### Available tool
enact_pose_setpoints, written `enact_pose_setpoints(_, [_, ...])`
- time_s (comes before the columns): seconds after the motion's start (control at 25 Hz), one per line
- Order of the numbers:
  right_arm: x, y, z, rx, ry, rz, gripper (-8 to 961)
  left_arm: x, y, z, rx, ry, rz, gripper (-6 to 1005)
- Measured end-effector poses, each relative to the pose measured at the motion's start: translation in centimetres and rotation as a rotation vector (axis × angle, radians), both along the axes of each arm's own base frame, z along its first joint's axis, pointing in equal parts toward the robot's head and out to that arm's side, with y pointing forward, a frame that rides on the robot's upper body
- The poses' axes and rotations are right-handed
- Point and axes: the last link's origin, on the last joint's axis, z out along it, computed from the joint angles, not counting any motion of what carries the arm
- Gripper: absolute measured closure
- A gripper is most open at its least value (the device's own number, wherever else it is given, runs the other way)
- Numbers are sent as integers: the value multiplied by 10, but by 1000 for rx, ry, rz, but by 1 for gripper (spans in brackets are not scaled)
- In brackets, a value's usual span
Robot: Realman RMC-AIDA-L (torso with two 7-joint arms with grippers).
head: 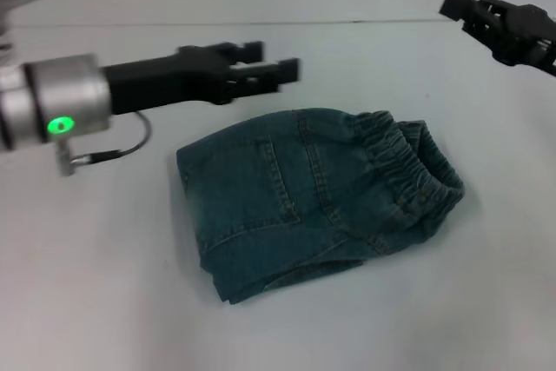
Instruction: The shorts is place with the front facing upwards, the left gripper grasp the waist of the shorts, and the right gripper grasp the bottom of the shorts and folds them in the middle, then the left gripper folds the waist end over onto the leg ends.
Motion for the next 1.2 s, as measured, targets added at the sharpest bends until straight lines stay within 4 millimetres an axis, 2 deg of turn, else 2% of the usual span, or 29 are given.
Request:
enact_pose_setpoints(0.16, [-12,-13,14,-145,-111,131,867,-30,-23,20,22,-46,10,165])
enact_pose_setpoints(0.24, [-15,-24,20,-224,-186,198,865,-42,-35,31,23,-47,5,164])
enact_pose_setpoints(0.36, [-11,-38,29,-334,-271,239,763,-56,-57,48,14,-38,-42,163])
enact_pose_setpoints(0.48, [-1,-46,35,-417,-332,204,661,-66,-75,59,-18,15,-72,165])
enact_pose_setpoints(0.56, [7,-49,37,-459,-375,175,425,-72,-84,61,-44,61,-76,167])
enact_pose_setpoints(0.6, [12,-51,36,-484,-400,157,383,-74,-87,62,-50,87,-72,168])
enact_pose_setpoints(0.8, [20,-54,30,-540,-445,115,174,-82,-95,60,-74,158,-45,169])
enact_pose_setpoints(1.0, [21,-53,24,-536,-445,102,26,-88,-96,58,-91,190,-18,170])
enact_pose_setpoints(1.2, [21,-53,23,-531,-444,95,32,-90,-96,56,-111,216,-9,171])
